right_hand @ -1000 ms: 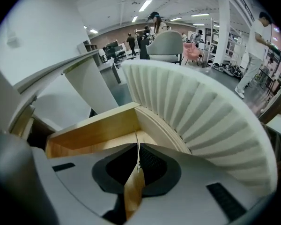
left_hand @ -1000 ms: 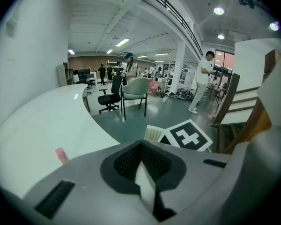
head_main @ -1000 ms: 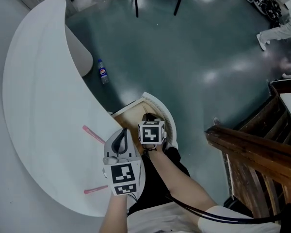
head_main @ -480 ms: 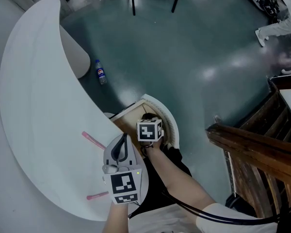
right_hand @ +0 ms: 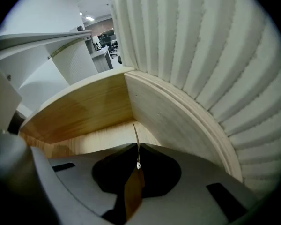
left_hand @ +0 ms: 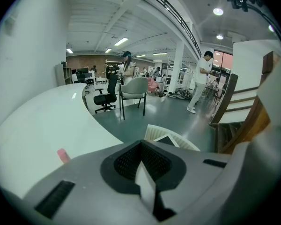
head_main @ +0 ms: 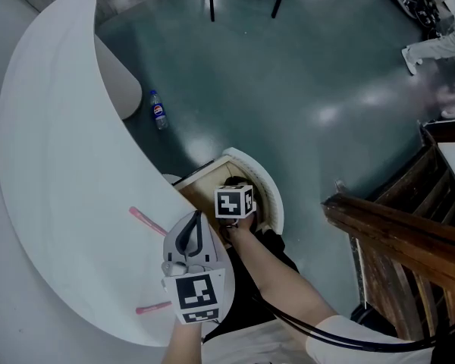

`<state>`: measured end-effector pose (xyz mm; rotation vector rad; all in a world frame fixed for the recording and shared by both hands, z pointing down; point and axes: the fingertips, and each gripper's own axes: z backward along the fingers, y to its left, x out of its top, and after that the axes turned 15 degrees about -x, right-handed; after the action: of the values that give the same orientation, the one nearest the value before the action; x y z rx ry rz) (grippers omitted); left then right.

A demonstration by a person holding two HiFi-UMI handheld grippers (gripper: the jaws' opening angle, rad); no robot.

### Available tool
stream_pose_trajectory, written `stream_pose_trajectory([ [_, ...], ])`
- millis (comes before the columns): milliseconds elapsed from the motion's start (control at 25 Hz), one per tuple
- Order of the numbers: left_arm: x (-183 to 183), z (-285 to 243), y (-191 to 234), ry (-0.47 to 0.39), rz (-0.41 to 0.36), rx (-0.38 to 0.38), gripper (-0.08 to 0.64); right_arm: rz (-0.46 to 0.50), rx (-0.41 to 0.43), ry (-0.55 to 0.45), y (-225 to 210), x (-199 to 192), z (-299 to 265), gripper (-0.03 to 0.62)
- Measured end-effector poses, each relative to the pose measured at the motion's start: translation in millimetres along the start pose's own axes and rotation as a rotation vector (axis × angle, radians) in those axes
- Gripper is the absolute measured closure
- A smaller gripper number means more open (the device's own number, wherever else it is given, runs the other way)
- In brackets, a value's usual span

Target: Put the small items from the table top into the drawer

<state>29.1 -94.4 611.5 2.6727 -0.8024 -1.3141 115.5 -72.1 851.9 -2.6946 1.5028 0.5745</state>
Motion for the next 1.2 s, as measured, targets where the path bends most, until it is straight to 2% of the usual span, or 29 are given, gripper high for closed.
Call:
stream_pose_trajectory([
  [560,0.5,4.5,4.1,-0.009,0.014,0.002,0.526,-0.029,0.046,0.006,4.9,-0.4,-3.0,0.556],
  [840,-6.5,23.5,7.0,-0.017,0.049,0.064,0.526,0.001,0.066,-0.013,5.1,2.9,8.8,0.557],
  [1200,9.2,49.1,-12.3,-0.079,0.089,0.145,0.526,0.018,0.231,-0.118,9.8,28.8,81.2,0.557],
])
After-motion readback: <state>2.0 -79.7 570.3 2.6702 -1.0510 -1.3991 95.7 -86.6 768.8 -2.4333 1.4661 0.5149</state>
